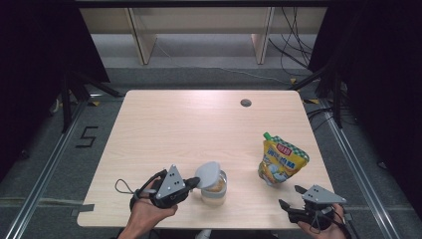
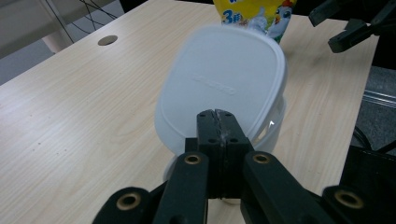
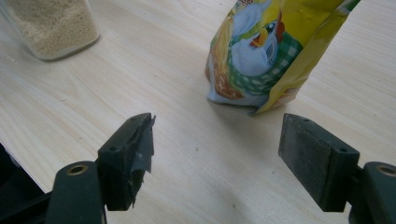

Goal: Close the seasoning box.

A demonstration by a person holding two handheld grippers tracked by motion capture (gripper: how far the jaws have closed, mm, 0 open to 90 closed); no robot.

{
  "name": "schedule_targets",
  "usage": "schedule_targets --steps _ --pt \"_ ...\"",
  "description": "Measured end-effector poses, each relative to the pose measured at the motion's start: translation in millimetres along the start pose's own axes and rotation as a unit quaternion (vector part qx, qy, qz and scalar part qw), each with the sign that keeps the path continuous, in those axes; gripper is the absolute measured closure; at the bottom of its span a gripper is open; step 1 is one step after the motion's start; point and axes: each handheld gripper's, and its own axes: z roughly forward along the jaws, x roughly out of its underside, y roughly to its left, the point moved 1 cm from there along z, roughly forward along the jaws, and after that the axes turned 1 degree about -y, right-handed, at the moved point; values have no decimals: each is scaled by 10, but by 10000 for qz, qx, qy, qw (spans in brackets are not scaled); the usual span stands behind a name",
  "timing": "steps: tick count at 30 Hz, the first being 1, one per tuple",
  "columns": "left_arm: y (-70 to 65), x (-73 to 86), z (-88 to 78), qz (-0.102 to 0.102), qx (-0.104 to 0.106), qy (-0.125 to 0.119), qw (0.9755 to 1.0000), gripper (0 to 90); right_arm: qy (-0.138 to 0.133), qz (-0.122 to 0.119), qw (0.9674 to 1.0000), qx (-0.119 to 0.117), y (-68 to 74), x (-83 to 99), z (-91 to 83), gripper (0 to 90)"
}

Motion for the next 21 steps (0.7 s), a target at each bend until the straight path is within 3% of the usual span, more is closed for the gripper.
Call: schedule_targets --steps 5,8,9,10,11,12,16,17,18,21 --pt "-25 -11 -31 -179 94 -66 9998 853 59 52 10000 -32 7 1 -5 274" --pt "2 0 -80 -317 161 -135 9993 750 64 56 10000 -36 7 1 -5 274" --pt "7 3 -87 -333 178 -165 9991 723 104 203 9997 -24 35 3 -14 274" --pt "13 12 -99 -424 195 -239 9986 690 58 120 9999 -9 25 1 -10 274" --pt "41 24 -122 -381 297 -330 9983 661 41 72 10000 -18 20 0 -6 274" --pt "35 37 -130 -504 309 -366 9976 644 87 168 9998 -38 36 3 -8 274" --pt "59 79 -184 -589 283 -445 9969 546 84 171 9998 -62 41 3 -6 274" --pt "67 90 -200 -537 254 -432 9973 530 48 41 10000 -54 18 1 -2 274" --pt "60 110 -209 -636 205 -433 9968 501 19 -21 10000 -66 12 0 6 274" --pt "77 195 -234 -641 156 -322 9973 438 19 -75 9999 -88 15 -3 9 274"
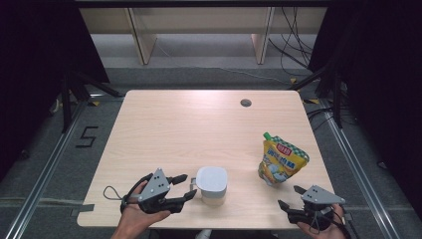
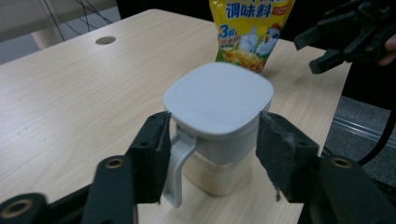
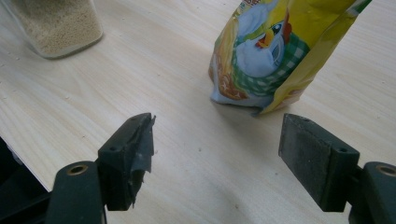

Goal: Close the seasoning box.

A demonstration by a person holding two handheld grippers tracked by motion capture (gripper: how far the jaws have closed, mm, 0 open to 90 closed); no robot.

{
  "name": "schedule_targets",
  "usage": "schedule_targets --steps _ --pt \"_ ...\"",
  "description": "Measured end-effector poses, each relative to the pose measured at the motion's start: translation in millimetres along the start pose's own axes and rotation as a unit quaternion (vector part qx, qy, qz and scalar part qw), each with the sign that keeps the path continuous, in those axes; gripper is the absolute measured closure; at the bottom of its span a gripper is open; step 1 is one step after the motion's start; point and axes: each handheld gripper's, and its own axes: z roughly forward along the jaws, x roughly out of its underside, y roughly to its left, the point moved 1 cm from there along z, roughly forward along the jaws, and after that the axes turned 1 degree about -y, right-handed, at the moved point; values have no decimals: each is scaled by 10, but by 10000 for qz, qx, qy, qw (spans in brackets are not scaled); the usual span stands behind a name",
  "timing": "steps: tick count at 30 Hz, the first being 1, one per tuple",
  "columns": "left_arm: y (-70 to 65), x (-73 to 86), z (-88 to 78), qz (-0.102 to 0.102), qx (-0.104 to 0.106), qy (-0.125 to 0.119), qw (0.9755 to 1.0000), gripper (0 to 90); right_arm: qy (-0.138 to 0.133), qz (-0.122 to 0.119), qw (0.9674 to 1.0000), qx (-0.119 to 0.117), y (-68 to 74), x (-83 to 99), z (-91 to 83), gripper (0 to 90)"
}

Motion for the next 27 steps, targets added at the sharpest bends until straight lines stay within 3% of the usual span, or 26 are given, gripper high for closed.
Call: schedule_targets --steps 2,5,7,8,9,10,12,13,14,15,17,20,21,22,23,26,27 --pt "25 73 -20 7 -57 77 10000 392 6 37 10000 18 8 2 -2 274" --pt "31 220 -53 -187 -82 197 9996 363 6 0 10000 -6 6 0 1 274" --pt "37 309 -95 -182 -150 281 9993 351 23 47 10000 -36 18 -3 -3 274" --pt "47 358 -123 -137 -159 342 9992 350 -24 -40 10000 10 10 -7 0 273" --pt "25 392 -134 -318 -199 325 9988 345 -43 -69 10000 24 11 -11 3 273" --pt "37 425 -155 -229 -189 321 9990 342 -52 -98 9999 32 11 -11 6 273" --pt "25 493 -201 -244 -252 401 9986 336 13 -23 10000 -35 29 -12 5 272" --pt "30 517 -223 -132 -243 395 9988 333 -17 -75 9999 -70 25 -15 12 271" --pt "5 557 -241 -321 -256 376 9984 330 18 -24 10000 -34 36 -13 5 269" --pt "12 577 -260 -178 -248 405 9987 324 -38 -105 9999 41 28 -15 6 267" --pt "-11 622 -274 -177 -311 481 9982 316 -42 -118 9999 2 33 -17 11 262" --pt "-81 709 -237 -290 -342 632 9970 294 -11 -109 9999 -91 39 -12 28 243" --pt "-98 733 -227 -260 -331 699 9967 291 76 -40 9999 -80 49 -9 22 239" --pt "-105 754 -219 -188 -329 790 9962 288 34 -144 9999 -48 39 -9 30 239" --pt "-126 773 -203 -229 -318 790 9961 283 87 -1 9999 -92 67 -4 29 236" --pt "-158 834 -143 -195 -323 964 9946 273 140 -113 9998 -105 51 2 50 216" --pt "-156 851 -122 -156 -312 1056 9938 273 259 47 9996 -134 79 9 48 211"
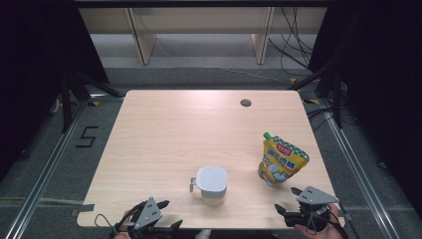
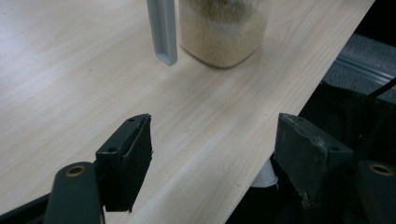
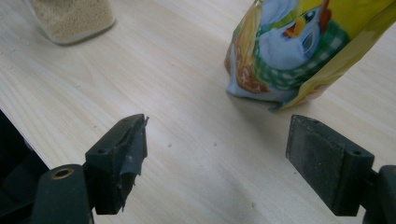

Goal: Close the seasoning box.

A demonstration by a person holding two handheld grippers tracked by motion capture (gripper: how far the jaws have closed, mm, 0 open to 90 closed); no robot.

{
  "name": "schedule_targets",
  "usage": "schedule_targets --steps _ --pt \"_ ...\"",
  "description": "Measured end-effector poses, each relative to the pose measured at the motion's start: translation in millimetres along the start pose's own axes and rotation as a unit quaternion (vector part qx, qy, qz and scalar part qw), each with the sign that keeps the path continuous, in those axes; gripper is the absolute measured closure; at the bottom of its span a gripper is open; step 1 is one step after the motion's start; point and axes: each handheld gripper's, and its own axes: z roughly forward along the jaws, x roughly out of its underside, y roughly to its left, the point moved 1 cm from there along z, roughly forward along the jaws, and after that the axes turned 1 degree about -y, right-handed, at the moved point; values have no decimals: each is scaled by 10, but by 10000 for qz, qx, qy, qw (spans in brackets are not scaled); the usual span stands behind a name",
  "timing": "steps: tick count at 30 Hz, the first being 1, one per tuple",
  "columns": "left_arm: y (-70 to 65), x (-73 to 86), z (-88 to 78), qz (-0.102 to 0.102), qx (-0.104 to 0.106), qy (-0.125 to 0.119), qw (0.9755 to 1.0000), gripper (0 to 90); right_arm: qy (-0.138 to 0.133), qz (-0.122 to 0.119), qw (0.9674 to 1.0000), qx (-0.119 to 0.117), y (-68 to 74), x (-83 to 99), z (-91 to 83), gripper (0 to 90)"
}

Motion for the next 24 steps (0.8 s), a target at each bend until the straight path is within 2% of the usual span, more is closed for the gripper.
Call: schedule_targets --steps 1,2,4,5,6,8,9,10,11,13,14,16,17,22,24 --pt "6 7 21 20 -2 69 10000 272 3 -128 9999 -29 -20 -1 12 207" --pt "-4 14 46 -66 9 14 10000 271 -20 -203 9998 19 -25 -1 20 205" --pt "10 6 42 -4 34 130 9999 268 76 25 10000 -39 18 4 13 202" --pt "-8 6 54 -91 15 -43 9999 267 46 -39 10000 -50 12 2 18 201" --pt "-5 1 41 -93 -2 -13 10000 267 -1 -193 9998 -36 -15 -1 26 200" --pt "16 1 25 -65 -24 -9 10000 266 19 -151 9999 -42 -10 0 26 199" --pt "17 2 31 -153 -60 -63 9998 266 22 -154 9999 -44 -10 1 27 199" --pt "34 4 30 -121 -88 -32 9999 264 23 -164 9999 -42 -11 1 27 199" --pt "29 5 32 -177 -72 -63 9998 262 20 -157 9999 -50 -9 1 26 199" --pt "37 5 27 -106 -64 -18 9999 259 17 -154 9999 -51 -9 0 27 199" --pt "20 5 33 -189 -62 -57 9998 259 18 -149 9999 -45 -10 0 27 200" --pt "31 3 28 -84 -43 20 10000 258 28 -157 9999 -39 -13 2 29 200" --pt "30 4 27 -70 -44 34 10000 258 -17 -233 9997 7 -24 1 33 200" --pt "40 9 30 -114 -78 40 9999 257 -16 -254 9997 9 -34 1 32 200" --pt "66 8 22 11 -84 75 9999 253 24 -205 9998 -36 -33 1 32 201"
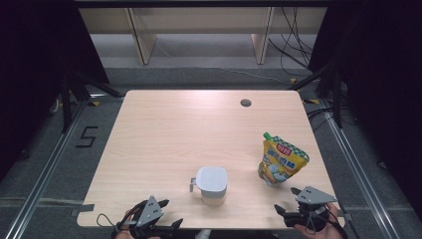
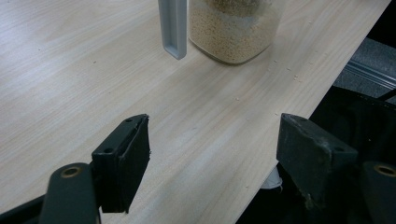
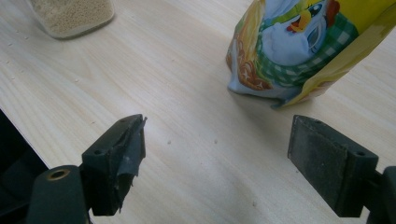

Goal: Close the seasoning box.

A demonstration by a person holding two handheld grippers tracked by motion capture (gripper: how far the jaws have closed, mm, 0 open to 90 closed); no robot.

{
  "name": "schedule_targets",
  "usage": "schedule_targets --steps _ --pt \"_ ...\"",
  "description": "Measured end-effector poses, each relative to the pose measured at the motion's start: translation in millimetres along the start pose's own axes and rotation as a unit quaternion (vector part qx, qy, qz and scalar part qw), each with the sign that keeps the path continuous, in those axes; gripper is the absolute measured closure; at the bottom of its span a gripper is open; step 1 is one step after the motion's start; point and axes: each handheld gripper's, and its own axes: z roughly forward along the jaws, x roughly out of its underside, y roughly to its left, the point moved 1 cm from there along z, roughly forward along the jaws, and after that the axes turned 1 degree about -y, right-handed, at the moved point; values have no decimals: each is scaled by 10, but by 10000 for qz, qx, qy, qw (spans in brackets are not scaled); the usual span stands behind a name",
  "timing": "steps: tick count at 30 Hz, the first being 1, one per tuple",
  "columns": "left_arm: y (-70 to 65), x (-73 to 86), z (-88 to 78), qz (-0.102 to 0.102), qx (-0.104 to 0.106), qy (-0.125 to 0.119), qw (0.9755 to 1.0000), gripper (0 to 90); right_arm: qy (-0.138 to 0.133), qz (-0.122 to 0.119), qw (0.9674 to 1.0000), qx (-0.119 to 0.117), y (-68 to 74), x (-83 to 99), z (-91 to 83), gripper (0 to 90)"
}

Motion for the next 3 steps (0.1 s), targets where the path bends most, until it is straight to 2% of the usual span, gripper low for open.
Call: schedule_targets --steps 1,3 --pt "-6 5 9 -162 5 -37 9999 248 10 17 10000 -12 -2 1 2 201" --pt "6 13 17 -321 -57 -96 9994 240 10 5 10000 47 -24 10 11 201"
